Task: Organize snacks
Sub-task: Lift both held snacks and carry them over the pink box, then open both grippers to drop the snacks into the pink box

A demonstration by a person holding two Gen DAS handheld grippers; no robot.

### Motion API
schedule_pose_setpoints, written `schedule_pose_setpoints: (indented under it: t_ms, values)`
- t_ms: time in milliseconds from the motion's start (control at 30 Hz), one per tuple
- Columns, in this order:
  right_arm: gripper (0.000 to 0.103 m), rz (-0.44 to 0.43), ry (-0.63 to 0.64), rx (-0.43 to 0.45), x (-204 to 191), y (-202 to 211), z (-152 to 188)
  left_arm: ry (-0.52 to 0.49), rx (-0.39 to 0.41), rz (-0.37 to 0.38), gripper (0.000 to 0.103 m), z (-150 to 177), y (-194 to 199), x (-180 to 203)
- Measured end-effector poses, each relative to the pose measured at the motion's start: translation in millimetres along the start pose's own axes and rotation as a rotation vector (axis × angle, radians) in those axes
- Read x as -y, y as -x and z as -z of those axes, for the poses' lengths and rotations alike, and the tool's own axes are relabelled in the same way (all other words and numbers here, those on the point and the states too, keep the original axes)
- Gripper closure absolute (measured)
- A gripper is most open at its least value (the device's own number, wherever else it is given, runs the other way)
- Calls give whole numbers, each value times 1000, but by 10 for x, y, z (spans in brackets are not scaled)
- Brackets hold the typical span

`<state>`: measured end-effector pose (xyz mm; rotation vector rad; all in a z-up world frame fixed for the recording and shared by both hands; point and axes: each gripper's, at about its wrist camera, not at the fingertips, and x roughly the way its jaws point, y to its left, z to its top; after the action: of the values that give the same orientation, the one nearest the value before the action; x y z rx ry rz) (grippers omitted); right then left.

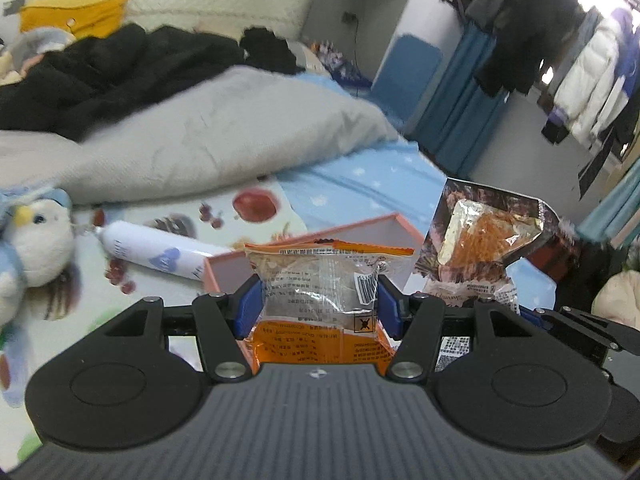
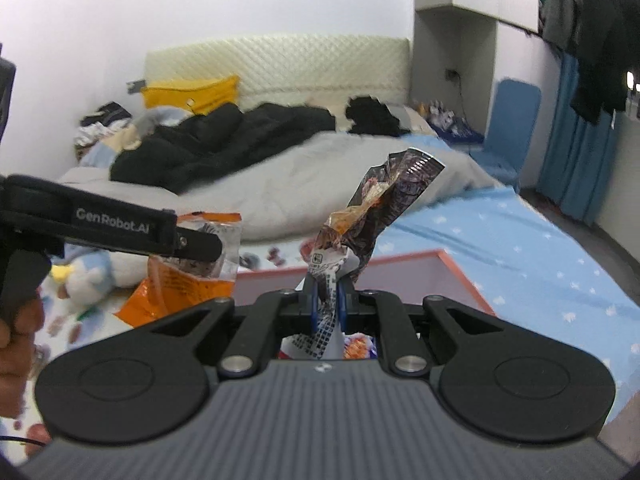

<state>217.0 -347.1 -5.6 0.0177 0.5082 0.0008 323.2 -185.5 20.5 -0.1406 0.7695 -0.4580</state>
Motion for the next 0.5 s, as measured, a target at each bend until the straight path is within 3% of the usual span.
schedule_pose_setpoints:
  t_ms: [300,500]
  values:
    - [89,31,-66,-133,294,-629,347,-50,-127,-11,38,51,-844,-12]
    - [87,42,-98,-194,390,-842,535,-59,-213,-14,38,221,-1269,-84]
